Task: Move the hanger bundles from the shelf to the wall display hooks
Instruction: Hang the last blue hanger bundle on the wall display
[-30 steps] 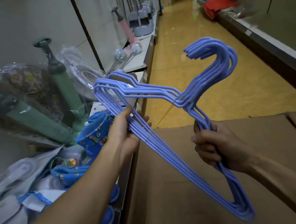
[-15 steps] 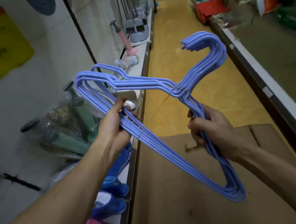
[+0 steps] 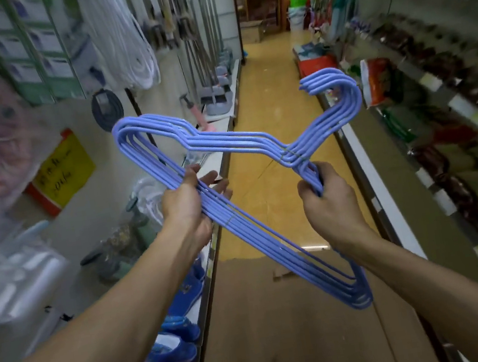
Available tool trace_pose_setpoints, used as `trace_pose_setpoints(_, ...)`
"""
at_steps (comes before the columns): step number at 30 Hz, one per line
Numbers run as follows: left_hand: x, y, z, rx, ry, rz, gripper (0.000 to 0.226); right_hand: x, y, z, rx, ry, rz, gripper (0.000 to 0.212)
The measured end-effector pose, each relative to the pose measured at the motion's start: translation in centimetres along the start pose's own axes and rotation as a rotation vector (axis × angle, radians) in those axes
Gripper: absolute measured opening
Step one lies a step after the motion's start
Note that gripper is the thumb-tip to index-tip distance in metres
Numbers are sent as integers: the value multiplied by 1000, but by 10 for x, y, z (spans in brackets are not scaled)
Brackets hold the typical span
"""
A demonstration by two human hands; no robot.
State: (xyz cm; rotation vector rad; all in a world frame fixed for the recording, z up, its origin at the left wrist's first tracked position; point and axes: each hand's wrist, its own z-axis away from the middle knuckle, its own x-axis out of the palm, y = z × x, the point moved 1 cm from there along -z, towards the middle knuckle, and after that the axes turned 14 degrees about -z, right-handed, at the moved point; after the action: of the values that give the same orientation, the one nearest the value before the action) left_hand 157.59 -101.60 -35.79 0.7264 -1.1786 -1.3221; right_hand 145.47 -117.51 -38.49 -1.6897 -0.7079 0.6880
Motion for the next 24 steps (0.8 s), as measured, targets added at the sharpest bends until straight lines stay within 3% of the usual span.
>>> trace_pose_setpoints(5,22,67,50,30,31,40,16,-25,-85,-3,-40,-20,68,27)
trace_pose_setpoints(15,6,170,163,156,83,81,18,-32,-226,42,-70,-77,46,36)
trace_pose_setpoints(24,-53,217,273,286,162,126,20,-18,-319,122,-133,-157,5,28)
